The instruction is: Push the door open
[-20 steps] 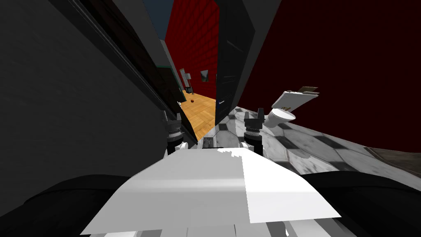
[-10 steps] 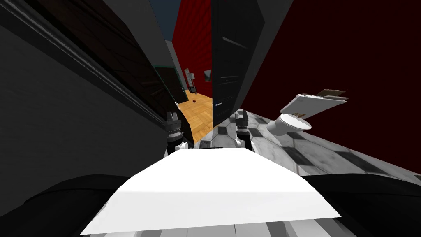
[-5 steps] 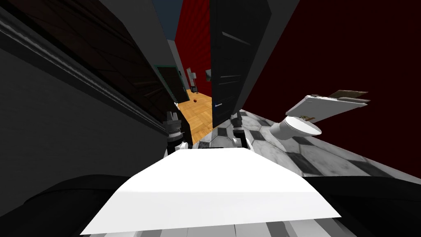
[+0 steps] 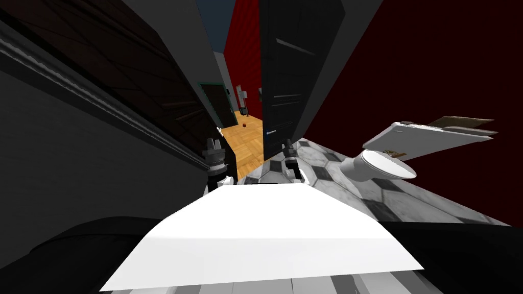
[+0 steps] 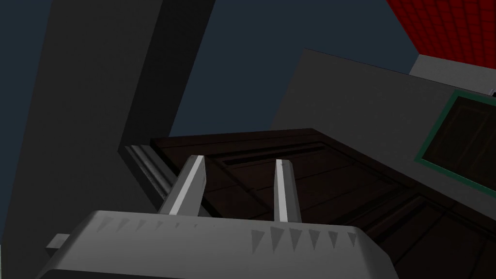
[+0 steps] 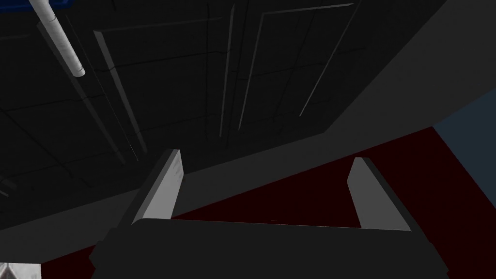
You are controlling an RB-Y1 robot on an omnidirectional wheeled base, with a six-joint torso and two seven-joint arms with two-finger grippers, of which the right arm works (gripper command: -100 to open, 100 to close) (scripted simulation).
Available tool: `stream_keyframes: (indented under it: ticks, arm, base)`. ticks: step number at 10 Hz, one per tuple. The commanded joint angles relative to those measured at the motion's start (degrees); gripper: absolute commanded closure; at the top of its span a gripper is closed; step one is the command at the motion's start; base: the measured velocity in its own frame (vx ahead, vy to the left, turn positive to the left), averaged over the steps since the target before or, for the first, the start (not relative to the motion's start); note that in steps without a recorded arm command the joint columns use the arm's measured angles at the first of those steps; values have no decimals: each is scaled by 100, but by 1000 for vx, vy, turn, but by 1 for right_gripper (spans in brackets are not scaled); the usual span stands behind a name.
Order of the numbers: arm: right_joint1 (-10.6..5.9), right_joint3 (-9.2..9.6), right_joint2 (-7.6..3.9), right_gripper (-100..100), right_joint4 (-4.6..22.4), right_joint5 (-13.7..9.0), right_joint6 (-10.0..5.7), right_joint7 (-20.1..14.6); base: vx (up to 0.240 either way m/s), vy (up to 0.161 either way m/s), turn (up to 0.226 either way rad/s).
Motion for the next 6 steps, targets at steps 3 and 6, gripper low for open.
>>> stream_keyframes:
  ticks: [3,6]
  arm:
    - [-302,193,-19,-100,515,8,126,15]
    - [-573,334,-31,-100,934,9,238,21]
  base:
    - [90,-119,86]
    - [76,-111,84]
